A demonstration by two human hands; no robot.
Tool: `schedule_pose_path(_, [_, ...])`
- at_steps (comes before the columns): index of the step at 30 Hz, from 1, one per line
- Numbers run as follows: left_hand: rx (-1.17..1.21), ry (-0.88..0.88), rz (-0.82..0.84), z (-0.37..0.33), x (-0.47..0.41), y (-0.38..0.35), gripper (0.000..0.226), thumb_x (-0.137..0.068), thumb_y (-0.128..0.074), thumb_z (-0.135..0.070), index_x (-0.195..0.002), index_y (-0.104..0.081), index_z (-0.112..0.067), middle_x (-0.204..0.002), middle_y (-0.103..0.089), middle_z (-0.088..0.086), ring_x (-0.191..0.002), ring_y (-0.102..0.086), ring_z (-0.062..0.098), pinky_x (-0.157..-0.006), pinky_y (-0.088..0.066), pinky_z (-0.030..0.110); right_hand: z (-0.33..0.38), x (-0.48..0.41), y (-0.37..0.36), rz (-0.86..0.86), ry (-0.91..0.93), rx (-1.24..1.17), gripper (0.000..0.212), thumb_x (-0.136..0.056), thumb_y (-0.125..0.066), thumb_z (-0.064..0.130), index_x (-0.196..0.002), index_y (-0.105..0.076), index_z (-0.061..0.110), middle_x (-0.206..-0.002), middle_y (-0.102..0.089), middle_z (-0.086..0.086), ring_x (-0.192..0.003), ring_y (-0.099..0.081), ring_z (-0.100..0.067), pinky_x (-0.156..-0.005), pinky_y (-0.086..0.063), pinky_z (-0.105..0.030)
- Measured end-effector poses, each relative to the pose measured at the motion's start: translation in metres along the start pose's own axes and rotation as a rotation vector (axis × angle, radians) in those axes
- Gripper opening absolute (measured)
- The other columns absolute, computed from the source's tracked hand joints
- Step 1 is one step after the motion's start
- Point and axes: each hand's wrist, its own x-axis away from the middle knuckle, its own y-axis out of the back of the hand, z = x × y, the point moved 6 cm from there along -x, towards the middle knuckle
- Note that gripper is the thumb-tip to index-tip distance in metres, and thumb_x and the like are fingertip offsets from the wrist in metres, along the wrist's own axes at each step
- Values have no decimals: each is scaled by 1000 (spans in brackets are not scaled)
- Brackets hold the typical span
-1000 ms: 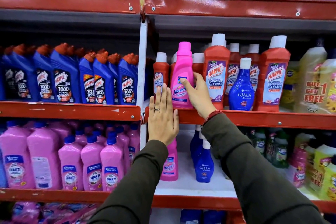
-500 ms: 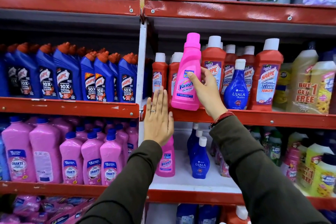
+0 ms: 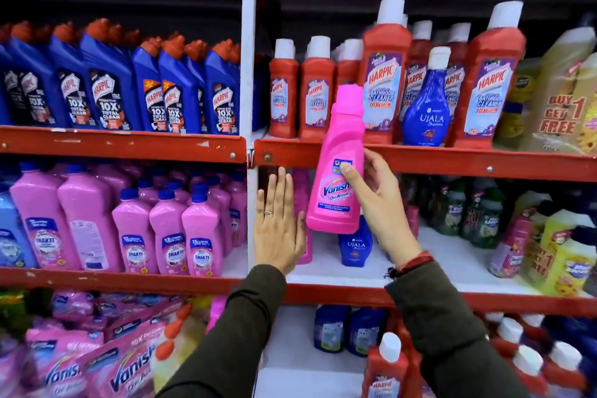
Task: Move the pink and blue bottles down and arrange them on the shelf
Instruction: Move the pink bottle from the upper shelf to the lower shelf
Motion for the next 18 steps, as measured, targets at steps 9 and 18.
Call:
schedule_pose_path(9, [-31, 88, 183, 17, 80, -52, 76, -96, -40, -23, -162, -8, -2, -172, -7, 15, -160, -5, 27, -129, 10, 37, -89, 51, 6, 68, -117, 171, 45, -90, -74, 22, -132, -57, 17, -123, -71, 0, -111, -70, -12, -94, -59, -36])
schedule_pose_path(18, [-28, 79, 308, 23, 115, -90, 76, -94, -45, -20, -159, -16, 4, -168, -9, 20, -157, -11, 31, -127, -9, 46, -159, 51, -8, 111, -225, 186, 46, -89, -75, 14, -131, -55, 13, -127, -68, -2, -116, -67, -10, -103, -54, -35])
